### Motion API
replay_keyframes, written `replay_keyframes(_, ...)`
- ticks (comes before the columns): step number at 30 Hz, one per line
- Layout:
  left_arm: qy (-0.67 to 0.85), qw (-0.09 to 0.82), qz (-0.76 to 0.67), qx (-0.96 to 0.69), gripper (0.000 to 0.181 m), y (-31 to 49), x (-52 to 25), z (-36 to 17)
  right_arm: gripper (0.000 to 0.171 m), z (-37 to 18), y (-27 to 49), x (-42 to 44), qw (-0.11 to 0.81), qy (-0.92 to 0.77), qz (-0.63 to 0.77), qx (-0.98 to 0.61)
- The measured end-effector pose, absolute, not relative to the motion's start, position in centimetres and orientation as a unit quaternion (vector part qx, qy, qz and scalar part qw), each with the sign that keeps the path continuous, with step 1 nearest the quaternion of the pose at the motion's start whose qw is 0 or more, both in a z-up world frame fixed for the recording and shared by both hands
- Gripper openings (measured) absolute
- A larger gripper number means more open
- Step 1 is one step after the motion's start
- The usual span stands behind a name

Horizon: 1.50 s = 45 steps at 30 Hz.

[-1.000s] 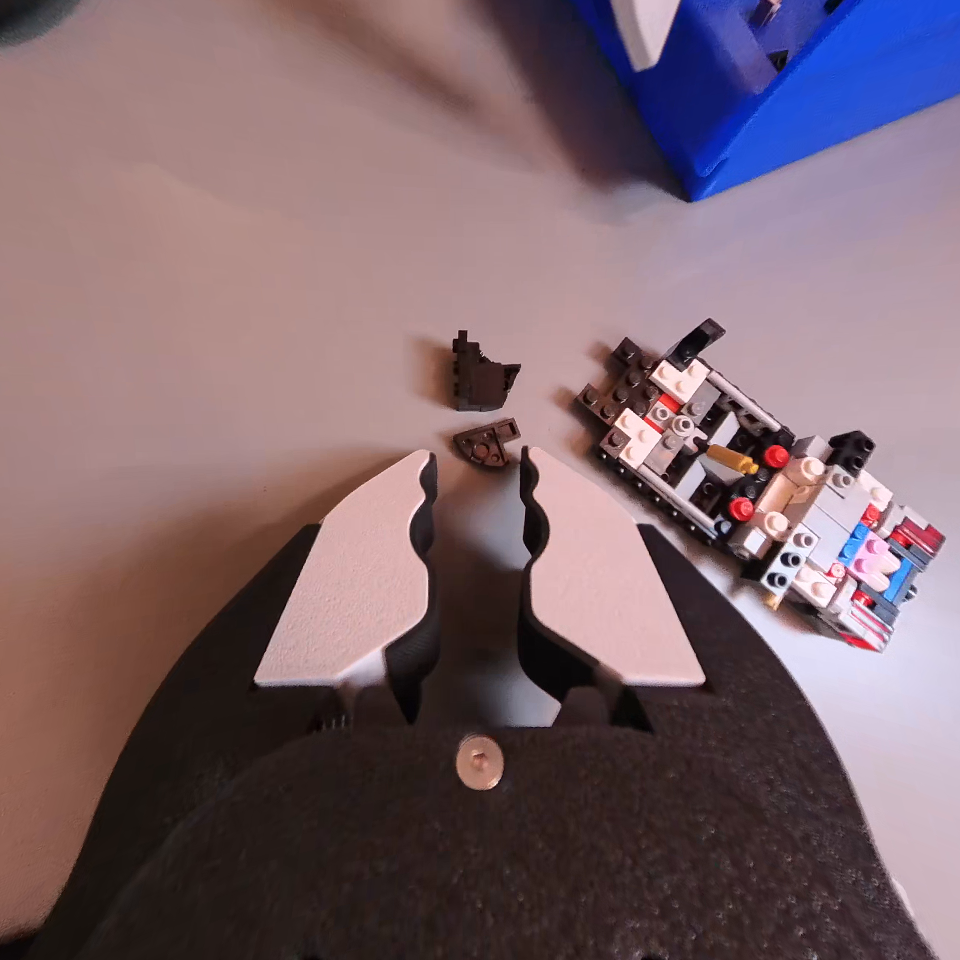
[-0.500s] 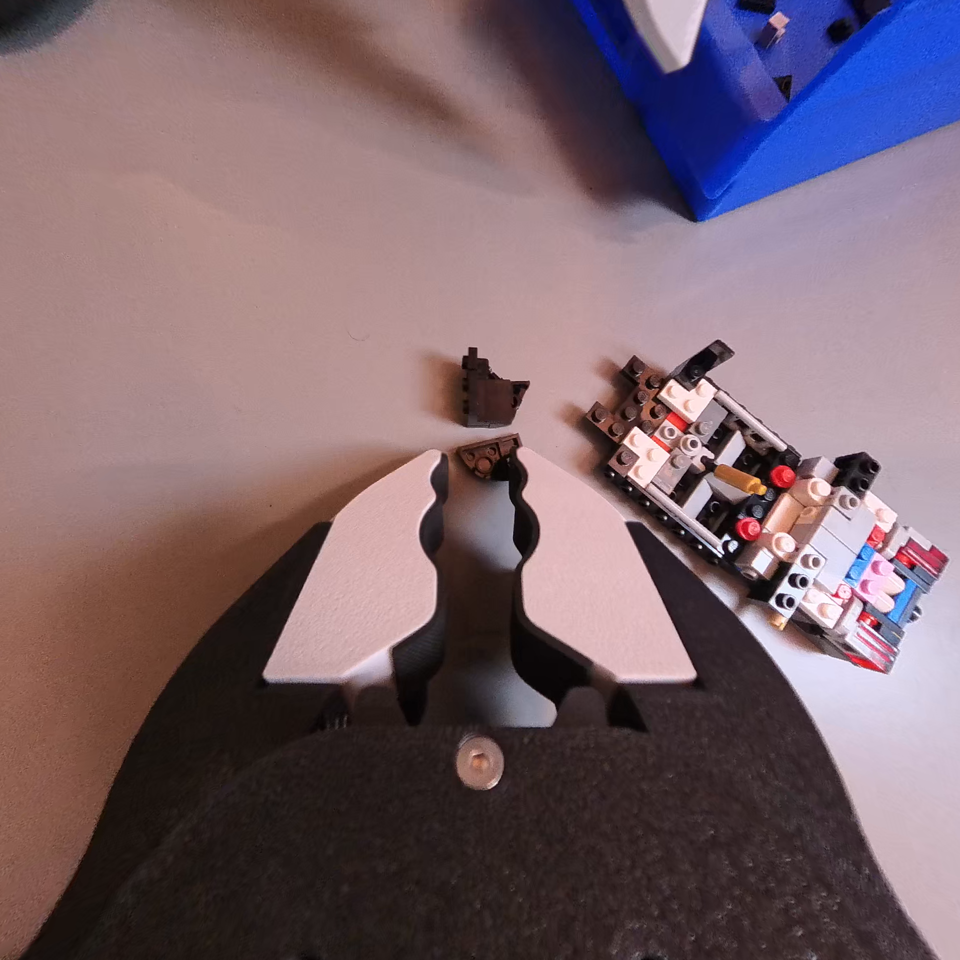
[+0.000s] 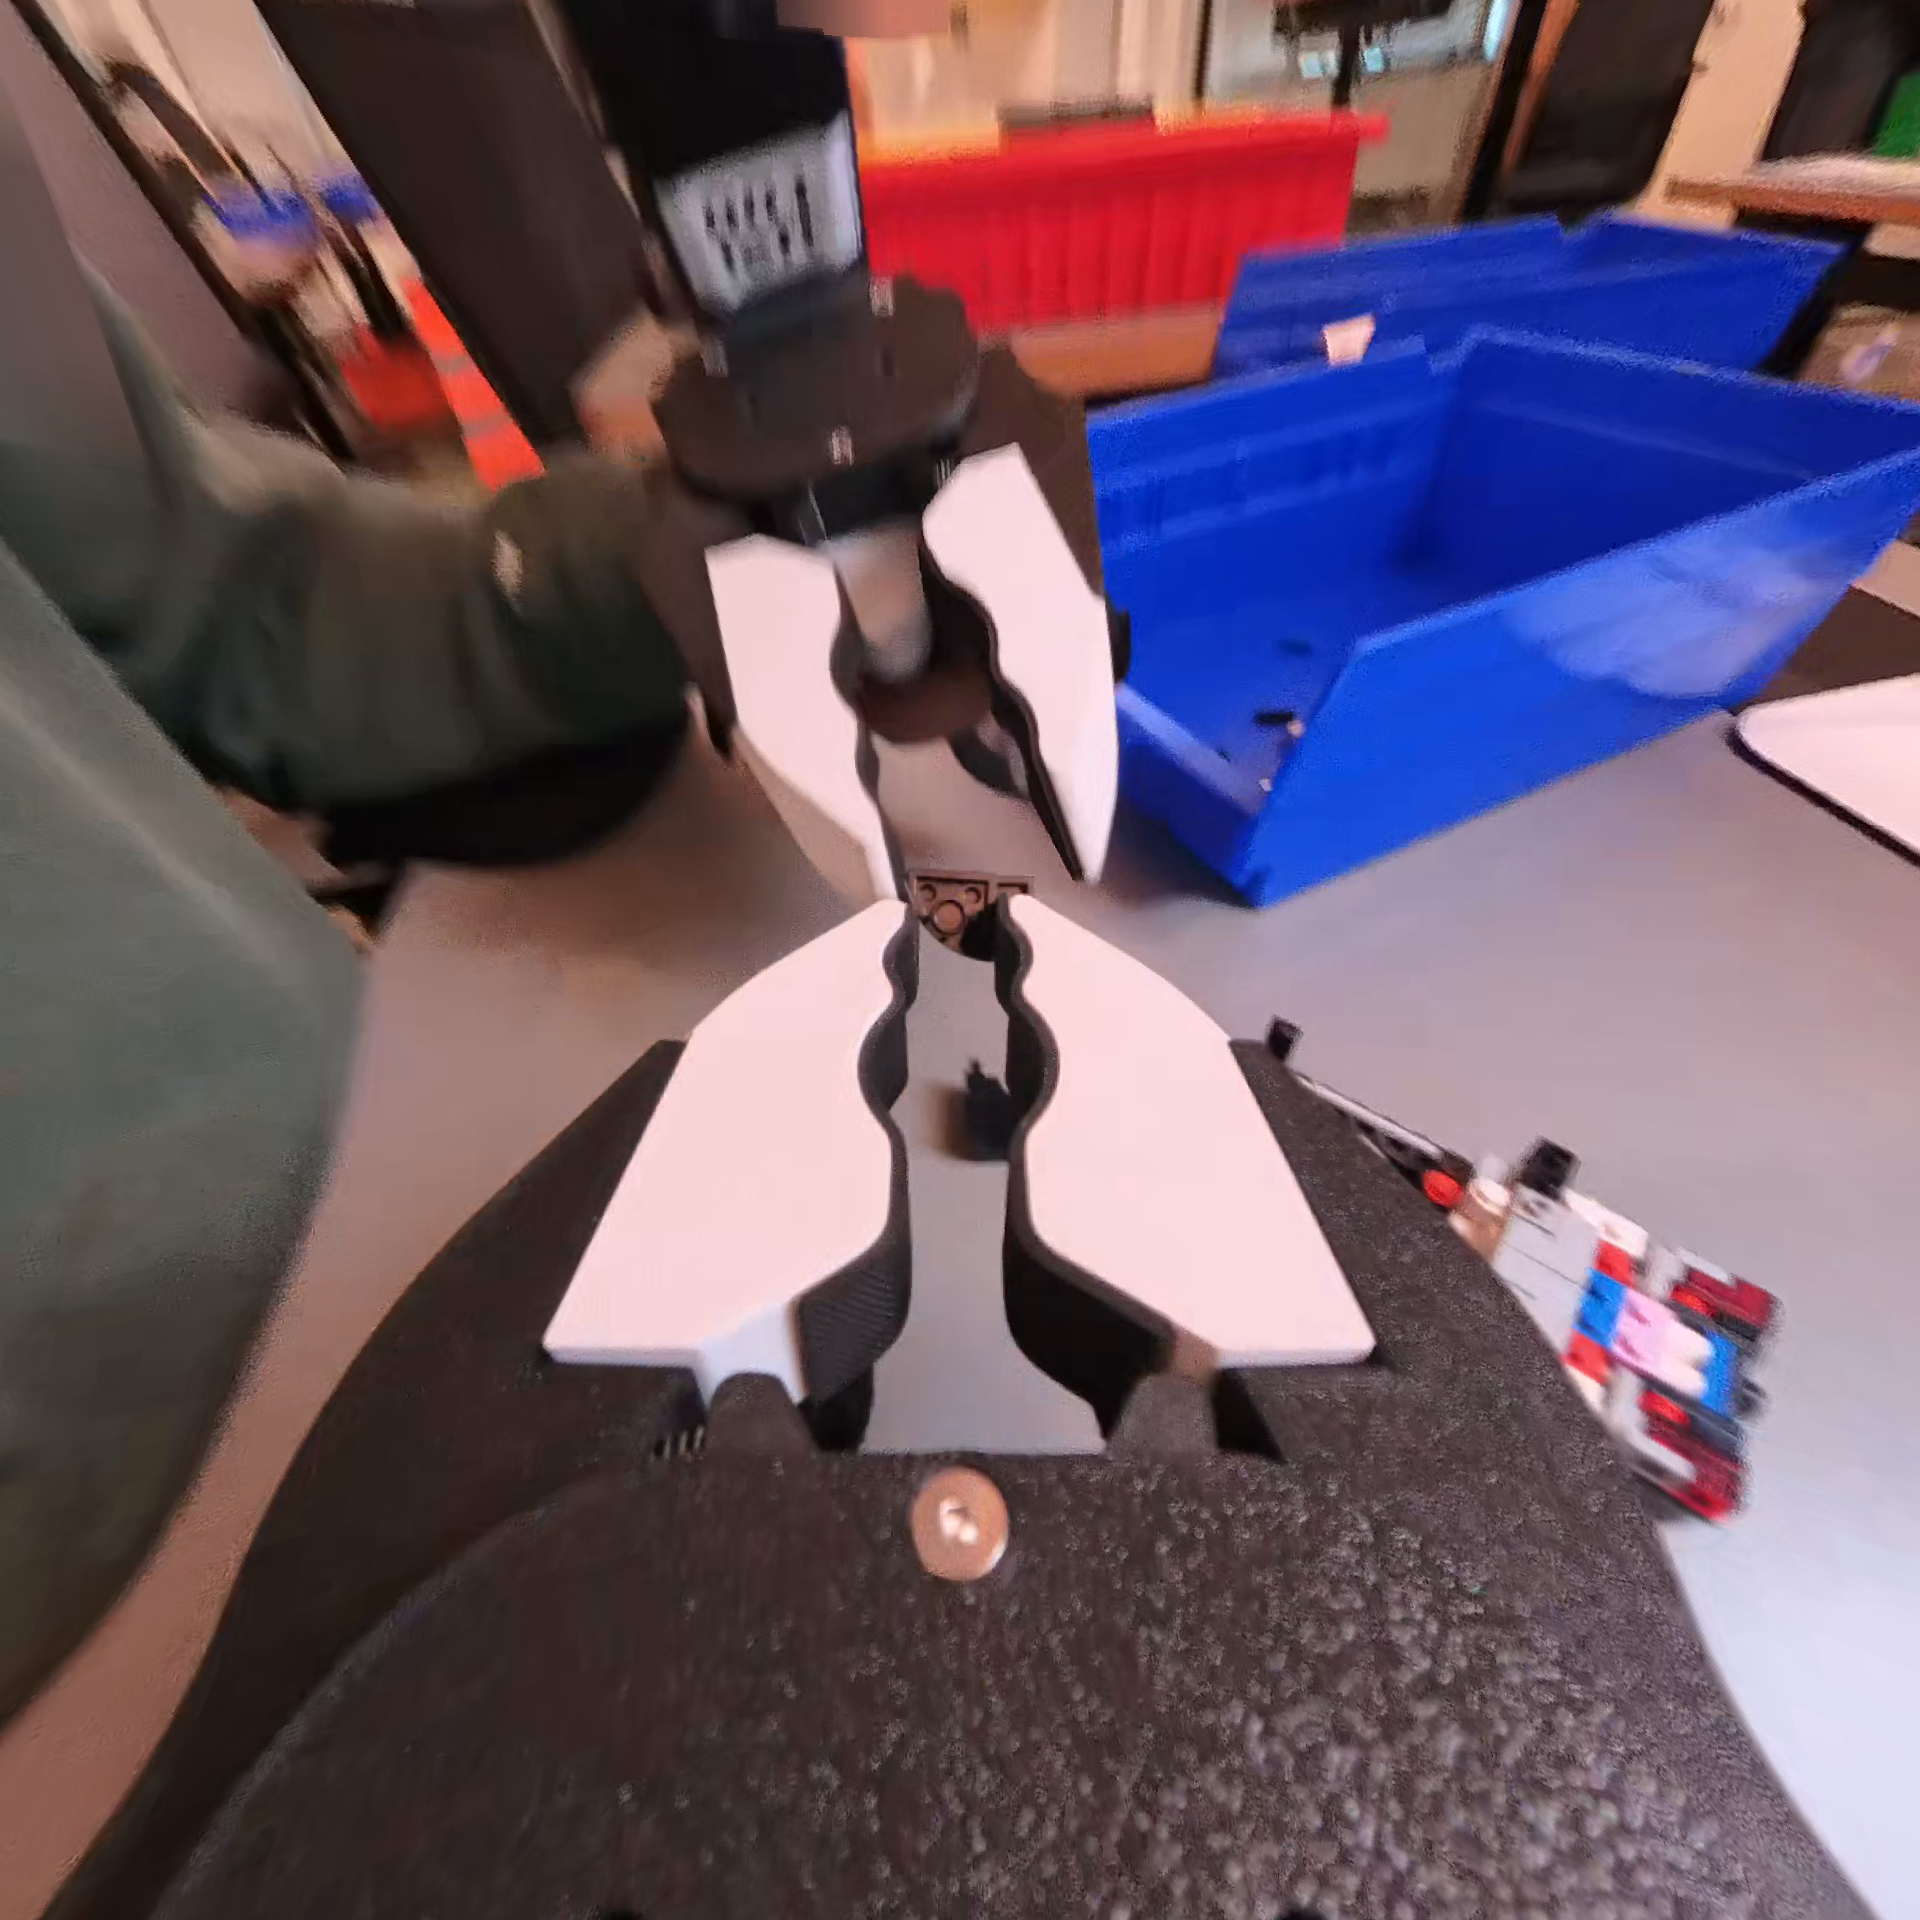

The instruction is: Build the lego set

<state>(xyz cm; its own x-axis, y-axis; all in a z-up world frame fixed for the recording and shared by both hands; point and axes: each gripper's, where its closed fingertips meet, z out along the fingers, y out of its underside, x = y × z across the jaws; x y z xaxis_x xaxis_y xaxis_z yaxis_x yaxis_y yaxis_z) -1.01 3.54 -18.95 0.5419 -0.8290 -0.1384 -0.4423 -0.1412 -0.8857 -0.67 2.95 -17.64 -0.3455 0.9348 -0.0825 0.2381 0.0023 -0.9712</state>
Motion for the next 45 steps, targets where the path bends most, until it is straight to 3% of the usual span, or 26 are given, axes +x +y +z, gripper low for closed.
replay_keyframes(5,0.449,0.536,-0.198,-0.687,0.032,3.1,0.7,-17.1,0.013,-15.5,1.5,0.5,0.258,-0.591,0.628,-0.437)
replay_keyframes(11,0.467,0.551,-0.199,-0.662,0.01,2.1,1.4,-15.9,0.013,-15.0,1.0,1.0,0.197,-0.569,0.672,-0.432)
replay_keyframes(16,0.443,0.539,-0.235,-0.677,0.005,2.3,1.2,-15.8,0.008,-14.7,1.6,0.7,0.249,-0.574,0.646,-0.437)
replay_keyframes(23,0.375,0.486,-0.412,-0.673,0.003,1.9,1.7,-15.8,0.007,-15.0,1.9,0.6,0.352,-0.627,0.553,-0.421)
replay_keyframes(31,0.361,0.433,-0.503,-0.655,0.003,0.7,2.4,-15.7,0.005,-15.0,1.0,1.4,0.317,-0.645,0.562,-0.408)
replay_keyframes(33,0.372,0.411,-0.545,-0.629,0.003,-0.6,3.0,-15.0,0.005,-15.9,2.1,1.2,0.35,-0.664,0.51,-0.419)
replay_keyframes(45,0.32,0.414,-0.479,-0.705,0.003,2.2,0.6,-17.0,0.005,-16.5,3.9,0.8,0.349,-0.634,0.509,-0.465)
